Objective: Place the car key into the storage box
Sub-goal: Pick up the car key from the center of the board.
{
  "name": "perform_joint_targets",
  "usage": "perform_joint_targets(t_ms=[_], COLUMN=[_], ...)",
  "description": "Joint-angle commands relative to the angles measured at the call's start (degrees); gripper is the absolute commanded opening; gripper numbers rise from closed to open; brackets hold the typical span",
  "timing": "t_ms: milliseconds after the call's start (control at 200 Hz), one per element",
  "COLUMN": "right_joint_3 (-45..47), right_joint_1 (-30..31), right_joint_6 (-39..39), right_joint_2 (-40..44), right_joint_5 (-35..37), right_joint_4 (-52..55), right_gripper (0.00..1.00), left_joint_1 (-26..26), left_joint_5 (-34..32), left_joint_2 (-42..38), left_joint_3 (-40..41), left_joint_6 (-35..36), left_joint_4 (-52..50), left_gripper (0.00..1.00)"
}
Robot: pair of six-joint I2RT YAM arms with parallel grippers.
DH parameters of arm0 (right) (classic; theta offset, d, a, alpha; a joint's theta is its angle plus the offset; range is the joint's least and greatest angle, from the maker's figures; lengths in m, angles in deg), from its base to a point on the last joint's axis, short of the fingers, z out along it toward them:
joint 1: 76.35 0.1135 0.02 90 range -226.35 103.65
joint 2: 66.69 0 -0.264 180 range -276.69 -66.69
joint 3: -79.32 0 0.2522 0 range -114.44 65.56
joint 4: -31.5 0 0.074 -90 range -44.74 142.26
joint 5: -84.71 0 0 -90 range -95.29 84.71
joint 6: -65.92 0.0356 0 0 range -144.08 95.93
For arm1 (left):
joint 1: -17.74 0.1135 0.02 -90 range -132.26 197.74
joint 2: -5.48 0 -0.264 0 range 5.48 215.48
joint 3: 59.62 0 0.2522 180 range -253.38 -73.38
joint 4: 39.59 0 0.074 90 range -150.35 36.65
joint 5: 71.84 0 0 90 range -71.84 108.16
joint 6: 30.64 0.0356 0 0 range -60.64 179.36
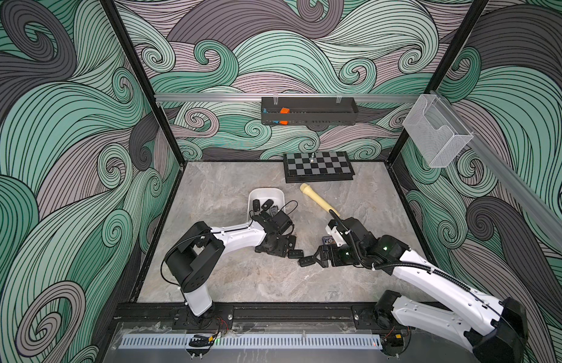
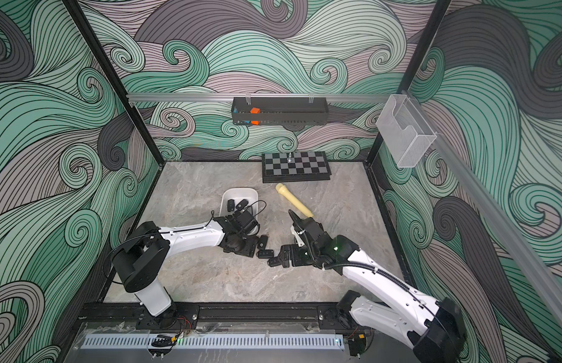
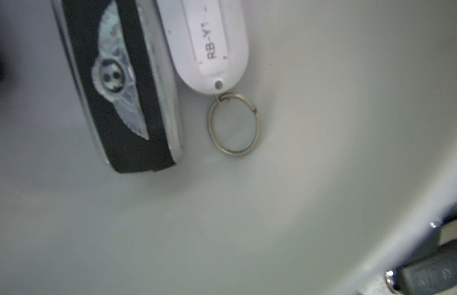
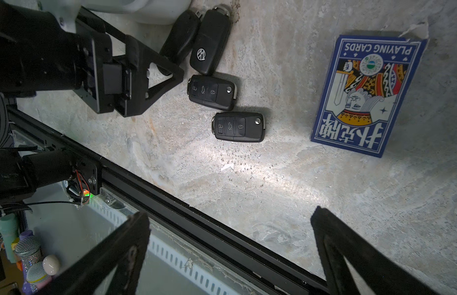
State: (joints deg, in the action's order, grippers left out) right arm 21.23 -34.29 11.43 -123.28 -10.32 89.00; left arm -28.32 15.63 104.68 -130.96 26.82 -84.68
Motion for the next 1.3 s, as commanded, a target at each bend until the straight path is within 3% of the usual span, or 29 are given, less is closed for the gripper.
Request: perform_joint_targets(t_ms=[0, 285, 535, 811, 1296], right_joint_3=[0.04, -0.44, -1.21, -2.12, -5.01], right_joint_1=[-0.75, -1.81, -2.56, -2.93, -3.03], right_joint_6=[-0.14, -1.48, -3.15, -3.69, -2.78], right_joint_2=[0.46, -0.40, -2.08, -3.69, -9.19], right_joint_5=[-1.10, -1.60, -2.41, -2.90, -0.51], right_joint_4=[-0.49, -0.42, -0.48, -0.50, -2.96], right_gripper=[0.99, 0.99, 0.99, 0.99, 0.99], left_joint_1=[-0.60, -1.39, -1.49, -1.53, -1.51], left_joint_5=[-0.29, -0.29, -0.20, 0.49, 1.41], left_joint_2=[3.04, 7.30, 8.63, 7.38, -8.41], left_joint_3=[-2.51, -6.46, -7.01, -6.07, 0.16], left_joint_6=[1.05, 1.66, 2.12, 2.37, 3.65], left_joint_4=[-0.16, -0.65, -1.01, -1.10, -3.55], left_gripper=[0.77, 0.64, 0.41, 0.25, 0.21])
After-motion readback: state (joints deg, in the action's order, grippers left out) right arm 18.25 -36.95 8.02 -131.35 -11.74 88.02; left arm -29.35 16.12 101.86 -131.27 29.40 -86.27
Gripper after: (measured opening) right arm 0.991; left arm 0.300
